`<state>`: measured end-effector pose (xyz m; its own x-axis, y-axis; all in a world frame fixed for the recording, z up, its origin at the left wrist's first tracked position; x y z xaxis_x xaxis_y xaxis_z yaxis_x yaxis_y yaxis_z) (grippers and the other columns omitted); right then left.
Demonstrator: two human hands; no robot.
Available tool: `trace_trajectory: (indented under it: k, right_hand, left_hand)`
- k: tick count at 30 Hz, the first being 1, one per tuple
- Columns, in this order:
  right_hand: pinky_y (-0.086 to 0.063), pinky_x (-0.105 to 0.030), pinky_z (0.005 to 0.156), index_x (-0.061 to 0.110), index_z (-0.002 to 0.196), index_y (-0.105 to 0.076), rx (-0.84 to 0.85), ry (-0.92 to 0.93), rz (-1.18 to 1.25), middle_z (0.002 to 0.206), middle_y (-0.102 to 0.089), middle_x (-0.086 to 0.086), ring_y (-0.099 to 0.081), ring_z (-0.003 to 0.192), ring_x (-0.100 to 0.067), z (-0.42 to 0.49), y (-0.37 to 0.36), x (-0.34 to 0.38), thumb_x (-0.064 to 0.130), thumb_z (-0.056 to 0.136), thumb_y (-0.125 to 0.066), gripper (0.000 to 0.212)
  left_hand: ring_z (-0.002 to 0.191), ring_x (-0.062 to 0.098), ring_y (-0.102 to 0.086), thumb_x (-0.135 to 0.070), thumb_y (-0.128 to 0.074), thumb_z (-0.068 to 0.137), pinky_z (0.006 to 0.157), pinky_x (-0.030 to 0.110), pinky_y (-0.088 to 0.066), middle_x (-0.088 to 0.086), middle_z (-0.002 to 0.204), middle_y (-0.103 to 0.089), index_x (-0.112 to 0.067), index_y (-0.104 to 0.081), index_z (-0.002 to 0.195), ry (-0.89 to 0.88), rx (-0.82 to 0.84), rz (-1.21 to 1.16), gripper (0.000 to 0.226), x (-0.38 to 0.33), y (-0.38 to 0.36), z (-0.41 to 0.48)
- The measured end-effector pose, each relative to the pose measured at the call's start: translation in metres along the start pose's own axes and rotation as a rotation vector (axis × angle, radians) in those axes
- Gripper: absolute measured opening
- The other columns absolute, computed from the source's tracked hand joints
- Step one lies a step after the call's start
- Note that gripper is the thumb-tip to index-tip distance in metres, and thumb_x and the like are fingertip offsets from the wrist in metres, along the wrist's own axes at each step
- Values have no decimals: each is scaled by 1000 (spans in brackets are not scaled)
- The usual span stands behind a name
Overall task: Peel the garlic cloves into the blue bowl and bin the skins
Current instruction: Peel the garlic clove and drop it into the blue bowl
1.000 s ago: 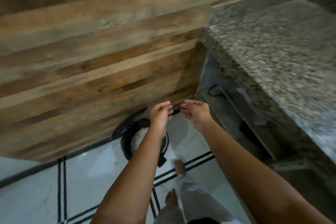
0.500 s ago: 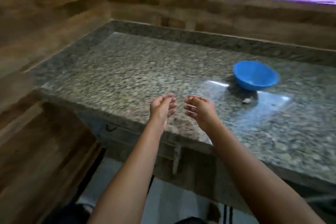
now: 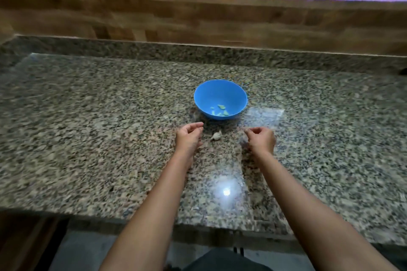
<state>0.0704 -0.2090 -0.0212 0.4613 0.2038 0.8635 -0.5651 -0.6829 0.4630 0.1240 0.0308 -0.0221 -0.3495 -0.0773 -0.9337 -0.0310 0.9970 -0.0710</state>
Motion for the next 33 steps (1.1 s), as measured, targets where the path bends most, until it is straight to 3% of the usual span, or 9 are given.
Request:
trace_trajectory:
  k: [4, 6, 9, 14, 16, 20, 24, 28, 33]
  right_hand:
    - [-43, -30, 84, 1, 102, -65, -35, 11, -153, 103, -67, -17, -60, 101, -30, 19, 8, 0, 20, 84, -69, 27]
    - [-43, -28, 76, -2, 92, -67, -11, 33, -224, 94, -68, -18, -63, 94, -30, 24, 2, 3, 18, 82, -69, 22]
    - [-38, -25, 64, -5, 76, -68, 17, 42, -287, 78, -67, -20, -64, 80, -30, 27, -3, 4, 10, 80, -65, 16]
    - [-45, -24, 72, 2, 80, -68, 45, 5, -163, 81, -67, -11, -64, 81, -23, 20, -1, 5, 7, 80, -64, 6]
    - [-54, -33, 77, 9, 79, -64, 58, 25, -30, 85, -67, -7, -65, 82, -22, 12, -3, 16, 8, 80, -65, 2]
    - [-55, -34, 72, 12, 81, -62, 107, 134, 123, 79, -63, -1, -62, 77, -18, 10, -11, 65, 8, 81, -65, 5]
    - [-52, -26, 58, 5, 89, -65, 109, 190, 191, 77, -62, -4, -59, 68, -15, 19, -22, 105, 8, 86, -63, 5]
    - [-48, -22, 51, 0, 97, -64, 127, 172, 244, 78, -61, -5, -57, 59, -11, 12, -24, 102, 5, 90, -57, 11]
    - [-49, -21, 49, 4, 85, -61, 195, 99, 336, 70, -61, -6, -56, 54, -12, -19, -17, 57, 1, 88, -58, 5]
  left_hand:
    - [52, 12, -41, 1, -50, 90, 50, 23, -32, 3, 65, -51, -4, -64, 99, -14, 23, 125, 17, 8, -15, 15]
    - [44, 7, -43, 2, -52, 90, 46, 19, -33, 2, 66, -53, -5, -62, 101, -9, 63, 187, 17, 12, -22, 20]
    - [58, 12, -49, -2, -55, 89, 59, 24, -40, 5, 76, -60, -7, -62, 99, -2, 105, 259, 14, 16, -31, 28]
    - [65, 14, -51, -6, -54, 89, 64, 27, -42, 5, 85, -62, -11, -64, 99, -11, 154, 338, 14, 17, -37, 34]
    - [71, 18, -55, -5, -54, 90, 70, 31, -47, 5, 88, -62, -8, -64, 103, -6, 160, 332, 17, 18, -36, 36]
    - [89, 22, -61, -4, -56, 89, 86, 37, -52, 7, 99, -66, -6, -64, 102, -43, 176, 364, 15, 18, -30, 35]
    - [81, 18, -59, -3, -64, 85, 67, 26, -51, 10, 100, -62, -7, -58, 109, -30, 262, 366, 26, 20, -38, 27]
    - [104, 19, -55, -8, -64, 85, 89, 20, -39, 10, 116, -54, -10, -55, 126, -338, 331, 824, 42, 2, -59, 19]
    - [95, 15, -54, -10, -59, 90, 78, 11, -33, 7, 107, -57, -9, -66, 109, -477, 292, 873, 20, -7, -62, 13]
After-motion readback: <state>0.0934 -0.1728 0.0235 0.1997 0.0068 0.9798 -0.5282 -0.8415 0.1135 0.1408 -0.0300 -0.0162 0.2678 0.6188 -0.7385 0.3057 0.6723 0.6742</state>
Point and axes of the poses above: each hand's wrist, its own z-axis towards the middle knuckle, its own y-axis out of the back of the hand, x = y × z, the point moved 10 cm from there along z, towards the middle knuckle
